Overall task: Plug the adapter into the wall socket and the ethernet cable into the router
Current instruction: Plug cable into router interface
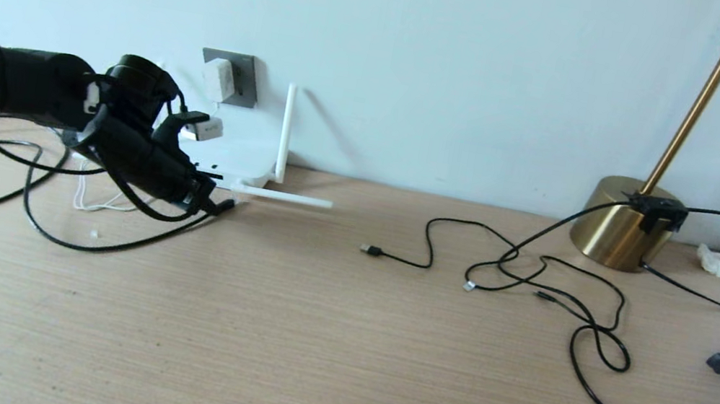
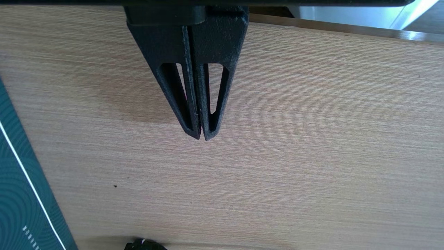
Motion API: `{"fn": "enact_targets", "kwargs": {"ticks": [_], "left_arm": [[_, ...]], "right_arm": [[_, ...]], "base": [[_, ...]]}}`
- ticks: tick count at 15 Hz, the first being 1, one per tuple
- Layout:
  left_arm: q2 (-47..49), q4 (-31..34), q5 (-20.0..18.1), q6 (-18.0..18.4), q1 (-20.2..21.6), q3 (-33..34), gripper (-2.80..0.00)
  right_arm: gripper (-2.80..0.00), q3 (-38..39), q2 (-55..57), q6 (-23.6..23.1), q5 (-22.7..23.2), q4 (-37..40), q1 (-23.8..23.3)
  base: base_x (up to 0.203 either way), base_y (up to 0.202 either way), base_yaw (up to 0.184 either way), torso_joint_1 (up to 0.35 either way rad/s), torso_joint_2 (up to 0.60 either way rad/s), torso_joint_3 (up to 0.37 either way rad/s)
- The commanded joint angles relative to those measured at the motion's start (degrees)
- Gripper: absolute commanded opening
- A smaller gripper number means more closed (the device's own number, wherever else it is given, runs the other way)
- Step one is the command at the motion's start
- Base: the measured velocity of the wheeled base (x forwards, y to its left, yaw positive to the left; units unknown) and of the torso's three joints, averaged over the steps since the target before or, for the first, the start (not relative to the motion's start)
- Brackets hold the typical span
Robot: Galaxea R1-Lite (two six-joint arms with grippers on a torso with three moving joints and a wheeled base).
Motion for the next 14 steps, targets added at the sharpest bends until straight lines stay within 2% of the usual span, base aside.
{"fn": "enact_targets", "kwargs": {"ticks": [1,3,4,6,8,9,11,12,14], "left_arm": [[-5.2,0.8,-4.9,-0.6,-0.1,3.4,-2.80],[-14.5,2.5,-12.8,-3.1,-0.3,8.9,-2.80],[-20.5,4.4,-17.5,-4.5,-0.8,12.3,-2.80],[-32.0,9.5,-27.0,-9.0,-2.6,19.4,-2.80],[-41.8,12.8,-35.5,-16.0,-4.9,27.1,-2.80],[-45.7,13.7,-39.0,-20.4,-7.5,30.7,-2.80],[-48.1,13.5,-41.9,-28.7,-14.9,32.8,-2.80],[-48.0,10.7,-42.5,-33.7,-17.7,33.1,-2.80],[-44.6,1.8,-42.5,-39.4,-21.5,33.3,-2.80]], "right_arm": [[-2.80,0.0,-0.1,0.6,-0.1,0.1,0.0],[-2.80,-0.3,-0.1,3.7,-1.3,-3.5,0.0],[-2.80,-2.6,0.2,7.1,0.7,-6.6,0.0],[-2.80,-10.1,5.1,13.2,10.5,-6.5,0.0],[-2.80,-16.0,16.5,16.9,20.7,-5.3,0.0],[-2.80,-19.0,23.7,18.3,25.9,-5.0,0.0],[-2.80,-25.8,37.9,22.8,35.0,-4.5,0.1],[-2.80,-30.0,44.9,26.5,39.6,-4.4,0.2],[-2.80,-38.5,57.1,35.2,47.3,-4.0,1.6]], "base": [[0.000,0.000,0.000,0.000,0.00,0.000],[0.000,0.000,0.000,0.000,0.00,0.000],[0.000,0.000,0.000,0.000,0.00,0.000],[0.000,0.000,0.000,0.000,0.00,0.000],[0.000,0.000,0.000,0.000,0.00,0.000],[0.000,0.000,0.000,0.000,0.00,0.000],[0.000,0.000,0.000,0.000,0.00,0.000],[0.000,0.000,0.000,0.000,0.00,0.000],[0.000,0.000,0.000,0.000,0.00,0.000]]}}
